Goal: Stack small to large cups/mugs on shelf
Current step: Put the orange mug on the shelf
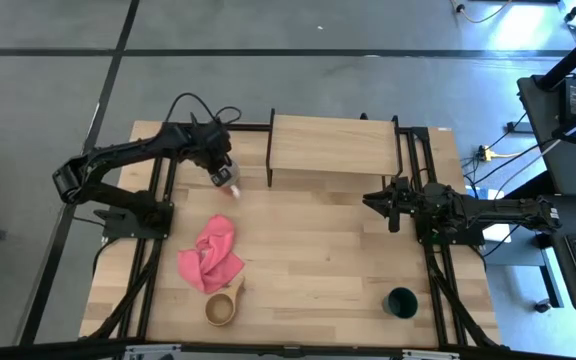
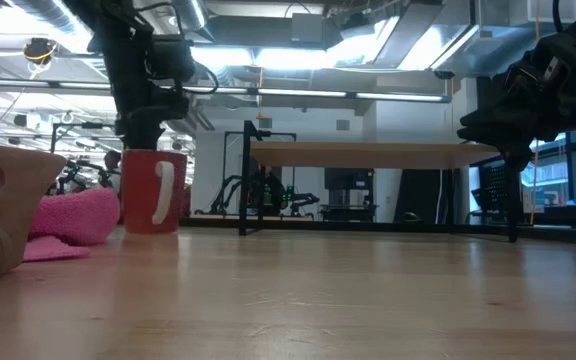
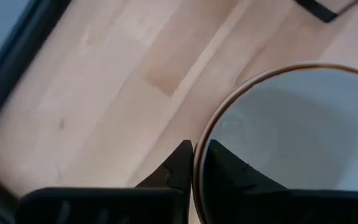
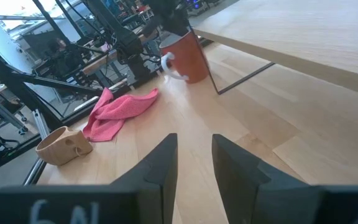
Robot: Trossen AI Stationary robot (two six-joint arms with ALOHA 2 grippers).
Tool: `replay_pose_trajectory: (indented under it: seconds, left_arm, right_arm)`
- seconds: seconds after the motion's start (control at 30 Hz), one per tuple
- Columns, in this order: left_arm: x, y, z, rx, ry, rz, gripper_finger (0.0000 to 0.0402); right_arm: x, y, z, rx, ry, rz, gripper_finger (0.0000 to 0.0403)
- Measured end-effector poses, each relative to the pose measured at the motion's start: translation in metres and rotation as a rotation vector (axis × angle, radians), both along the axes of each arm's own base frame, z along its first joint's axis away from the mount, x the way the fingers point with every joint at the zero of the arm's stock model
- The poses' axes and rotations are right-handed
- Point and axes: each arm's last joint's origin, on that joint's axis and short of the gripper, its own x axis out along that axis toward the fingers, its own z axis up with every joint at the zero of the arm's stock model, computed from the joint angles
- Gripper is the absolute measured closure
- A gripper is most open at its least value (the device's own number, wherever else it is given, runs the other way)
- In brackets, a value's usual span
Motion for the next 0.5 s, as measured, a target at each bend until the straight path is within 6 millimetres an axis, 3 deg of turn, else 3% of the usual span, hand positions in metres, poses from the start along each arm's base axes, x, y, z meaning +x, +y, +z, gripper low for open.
replay_pose_trajectory:
  seconds: [0.5]
  left_arm:
    - [0.0022, 0.0042, 0.0017, 0.052, -0.005, -0.392, 0.0378]
  right_arm:
    - [0.0, 0.0, 0.0, 0.0, 0.0, 0.0, 0.0302]
